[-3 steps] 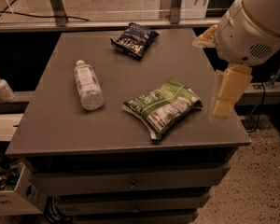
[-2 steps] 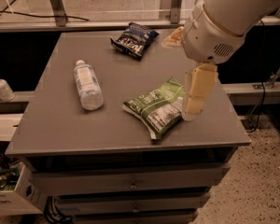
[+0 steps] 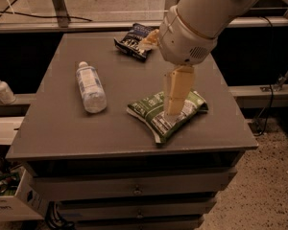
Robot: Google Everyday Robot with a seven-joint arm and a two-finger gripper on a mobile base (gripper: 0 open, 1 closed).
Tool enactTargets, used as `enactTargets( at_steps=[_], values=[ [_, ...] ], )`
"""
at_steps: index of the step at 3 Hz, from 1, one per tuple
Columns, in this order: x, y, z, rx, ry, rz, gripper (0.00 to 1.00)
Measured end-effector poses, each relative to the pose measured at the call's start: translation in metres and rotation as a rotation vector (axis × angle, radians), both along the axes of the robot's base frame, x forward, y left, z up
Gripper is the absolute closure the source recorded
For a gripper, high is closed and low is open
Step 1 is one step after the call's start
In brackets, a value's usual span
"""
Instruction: Pick blue plastic bottle
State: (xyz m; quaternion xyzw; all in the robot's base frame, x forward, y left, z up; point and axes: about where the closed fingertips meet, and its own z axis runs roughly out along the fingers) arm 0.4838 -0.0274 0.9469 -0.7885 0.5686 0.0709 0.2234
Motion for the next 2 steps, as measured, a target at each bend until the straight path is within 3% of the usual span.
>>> enactTargets(
  at_steps=[1,2],
  values=[
    [0.012,0.007,0.0,0.03,-0.034,0.063,0.0],
    [0.039,0.038,-0.001,0.058,-0.078,0.211,0.0]
  ],
)
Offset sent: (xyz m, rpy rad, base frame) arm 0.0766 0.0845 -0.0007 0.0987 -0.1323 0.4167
